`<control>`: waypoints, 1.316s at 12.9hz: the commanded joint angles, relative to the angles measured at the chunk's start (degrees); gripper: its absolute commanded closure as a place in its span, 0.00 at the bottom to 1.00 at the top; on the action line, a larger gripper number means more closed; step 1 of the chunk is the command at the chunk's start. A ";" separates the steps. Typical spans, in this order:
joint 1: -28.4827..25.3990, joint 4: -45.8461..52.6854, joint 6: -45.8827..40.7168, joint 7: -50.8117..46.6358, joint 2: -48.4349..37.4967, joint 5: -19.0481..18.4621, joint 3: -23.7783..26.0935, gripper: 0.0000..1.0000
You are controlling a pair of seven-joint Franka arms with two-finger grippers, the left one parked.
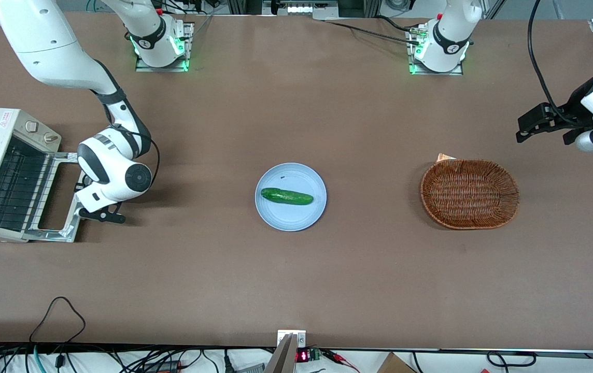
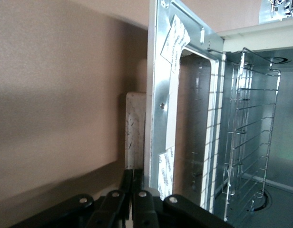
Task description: Open oven door with right arm only
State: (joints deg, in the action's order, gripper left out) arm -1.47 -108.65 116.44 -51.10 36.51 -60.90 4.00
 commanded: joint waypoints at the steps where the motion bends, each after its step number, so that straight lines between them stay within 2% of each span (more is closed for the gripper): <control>1: 0.77 -0.60 -0.87 -0.22 -0.03 1.13 0.74 0.94; 3: -0.19 0.01 -0.78 -0.31 0.14 3.85 0.84 0.94; 6: -0.37 0.10 -0.78 -0.05 0.14 4.13 0.84 0.94; 8: -0.28 0.80 -0.87 1.09 -0.38 7.62 1.19 0.94; 9: -0.46 1.50 -1.48 3.01 -0.90 10.08 1.27 0.90; 10: -0.46 1.86 -1.66 4.42 -1.87 12.71 1.88 0.83; 11: -0.11 1.86 -1.66 7.04 -3.18 15.26 1.89 0.60; 12: -0.11 2.03 -1.83 11.25 -4.76 19.12 1.89 0.21; 13: 0.15 2.04 -2.01 14.16 -6.34 22.46 1.80 0.01; 15: 1.55 2.56 -3.84 19.87 -10.38 30.10 1.63 0.01; 17: 1.74 8.15 -11.72 25.50 -12.07 38.54 1.63 0.01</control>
State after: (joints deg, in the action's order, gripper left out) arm -0.59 -104.06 110.41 -30.57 26.58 -28.32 5.19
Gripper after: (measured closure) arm 0.256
